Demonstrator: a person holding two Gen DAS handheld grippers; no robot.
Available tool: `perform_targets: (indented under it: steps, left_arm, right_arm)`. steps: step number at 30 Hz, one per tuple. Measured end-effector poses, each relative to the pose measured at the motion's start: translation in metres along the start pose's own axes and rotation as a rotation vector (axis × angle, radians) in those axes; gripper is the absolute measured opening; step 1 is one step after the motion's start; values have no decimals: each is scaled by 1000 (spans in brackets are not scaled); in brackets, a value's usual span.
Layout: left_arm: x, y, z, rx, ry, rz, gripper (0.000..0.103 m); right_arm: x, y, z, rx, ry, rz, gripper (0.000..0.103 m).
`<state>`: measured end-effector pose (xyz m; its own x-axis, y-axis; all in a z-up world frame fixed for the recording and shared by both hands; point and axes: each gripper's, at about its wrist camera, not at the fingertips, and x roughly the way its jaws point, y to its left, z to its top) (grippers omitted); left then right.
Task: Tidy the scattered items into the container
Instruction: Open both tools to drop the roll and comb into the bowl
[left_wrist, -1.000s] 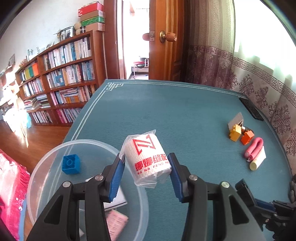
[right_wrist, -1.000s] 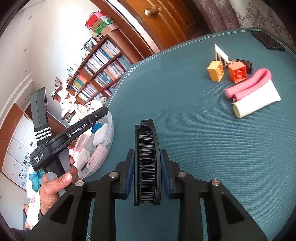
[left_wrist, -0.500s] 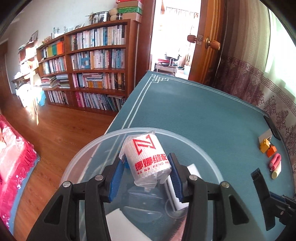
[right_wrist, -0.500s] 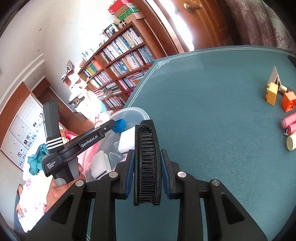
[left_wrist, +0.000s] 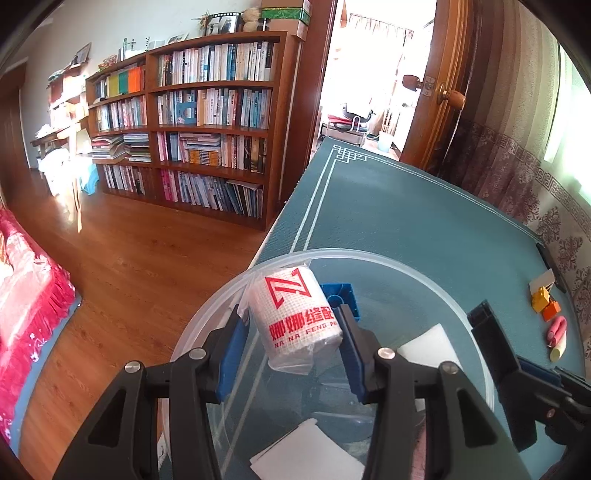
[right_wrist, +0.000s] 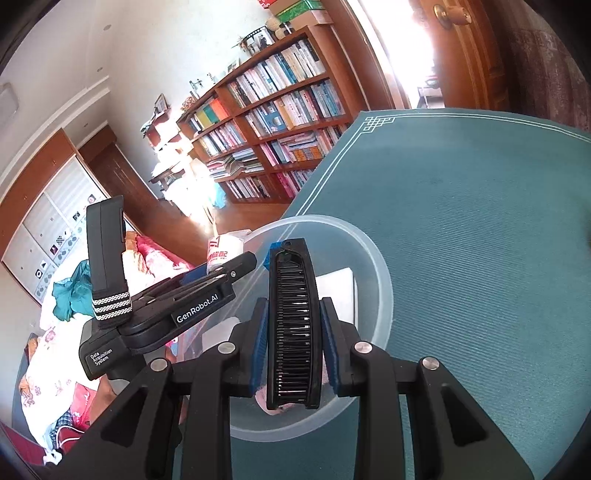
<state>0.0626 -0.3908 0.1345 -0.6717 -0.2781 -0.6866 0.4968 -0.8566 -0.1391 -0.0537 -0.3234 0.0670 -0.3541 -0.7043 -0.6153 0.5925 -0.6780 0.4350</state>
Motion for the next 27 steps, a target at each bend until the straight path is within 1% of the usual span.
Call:
perform_targets:
  steps: [2,4,5,6,8,11,16,20,24,25,26,27]
  left_arm:
    - [-1,3,0,-4,5,-6,55]
    - [-1,8,0,-12,5,-8,61]
    - [-2,10,0,-16,3,-8,65]
    - [-3,12,0,-22,0,-8,74]
    - [-7,16,-1,-32,-14,-9,81]
    - [-12,23,-3,-38,-22,6,81]
    - [-18,31,-6,-56,-27,10,81]
    - [-23,32,-10,-45,-38,35,82]
    - [-23,34,-12,-55,-27,28,84]
    - [-23,35,-12,-57,-25,29,84]
    - [-22,35,-13,-58,-23,32,85]
    - [-22,35,-13,-60,-20,32,85]
  right_arm:
    - [6,4,0,-15,6,2,29]
    - [12,9,1,-29,12,3,29]
    - [15,11,2,-36,14,3,29]
    - [18,14,2,-43,16,1,29]
    - [22,19,2,-63,16,-7,29]
    - [25,24,-1,-89,12,-24,29]
    - [31,27,-4,-107,21,-36,30]
    - [34,28,-6,-107,33,-51,30]
    - [35,27,-7,-103,45,-57,30]
    - [34,27,-8,-102,46,-58,31]
    - [33,26,-8,-100,42,-58,39]
    - [31,25,-9,-97,35,-60,48]
